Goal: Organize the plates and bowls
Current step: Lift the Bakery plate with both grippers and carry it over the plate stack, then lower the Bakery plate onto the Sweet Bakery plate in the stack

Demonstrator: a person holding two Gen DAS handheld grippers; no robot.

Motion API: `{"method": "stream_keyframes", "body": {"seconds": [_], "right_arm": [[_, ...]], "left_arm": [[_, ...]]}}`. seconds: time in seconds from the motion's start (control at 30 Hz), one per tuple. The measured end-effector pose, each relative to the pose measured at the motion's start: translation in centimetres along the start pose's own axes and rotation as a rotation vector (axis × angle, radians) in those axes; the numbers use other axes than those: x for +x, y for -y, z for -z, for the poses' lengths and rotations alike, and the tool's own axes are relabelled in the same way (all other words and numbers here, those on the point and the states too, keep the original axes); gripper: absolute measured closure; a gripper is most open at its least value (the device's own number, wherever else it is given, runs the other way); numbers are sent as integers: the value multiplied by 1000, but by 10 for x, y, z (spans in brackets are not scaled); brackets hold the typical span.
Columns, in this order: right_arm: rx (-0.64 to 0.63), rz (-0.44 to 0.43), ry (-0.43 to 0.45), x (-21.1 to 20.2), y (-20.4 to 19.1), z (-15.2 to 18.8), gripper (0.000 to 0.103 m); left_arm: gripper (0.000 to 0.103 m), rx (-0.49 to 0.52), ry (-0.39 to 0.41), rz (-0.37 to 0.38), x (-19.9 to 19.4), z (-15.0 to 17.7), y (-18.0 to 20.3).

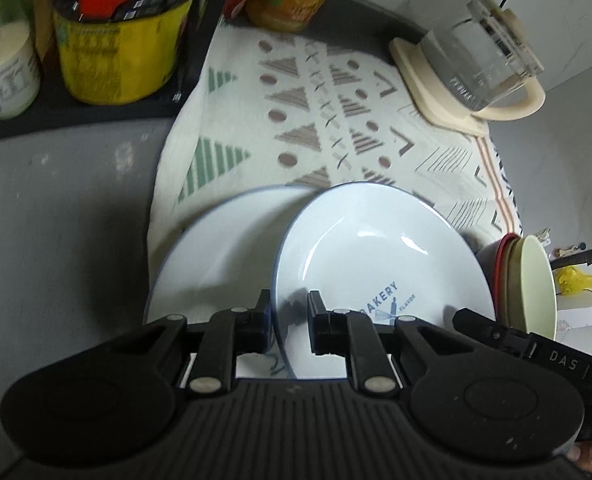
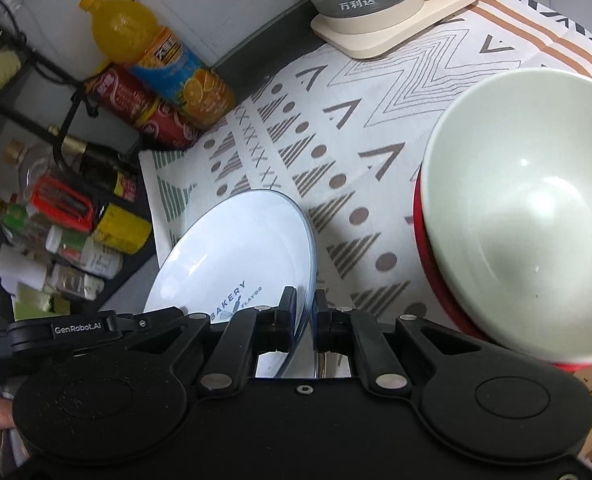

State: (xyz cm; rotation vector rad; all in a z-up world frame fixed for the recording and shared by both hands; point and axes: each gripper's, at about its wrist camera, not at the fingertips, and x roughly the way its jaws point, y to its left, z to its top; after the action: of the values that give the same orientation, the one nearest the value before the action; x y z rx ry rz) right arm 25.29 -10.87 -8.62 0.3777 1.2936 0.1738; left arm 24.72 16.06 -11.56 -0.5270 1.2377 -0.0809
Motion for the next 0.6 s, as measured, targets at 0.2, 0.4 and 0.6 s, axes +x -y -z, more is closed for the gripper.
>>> {"method": "stream_keyframes", "body": {"seconds": [0.2, 0.4, 0.6], "right_arm": [[-43, 18, -13, 2, -4, 8, 95], [-59, 39, -27, 7, -6, 17, 95], [-65, 56, -41, 13, -7, 25, 95]], "left_arm": [[88, -17, -24, -1, 4, 8, -9], [88, -24, -35, -10, 7, 10, -13], [87, -22, -54, -24, 11, 14, -18]]}}
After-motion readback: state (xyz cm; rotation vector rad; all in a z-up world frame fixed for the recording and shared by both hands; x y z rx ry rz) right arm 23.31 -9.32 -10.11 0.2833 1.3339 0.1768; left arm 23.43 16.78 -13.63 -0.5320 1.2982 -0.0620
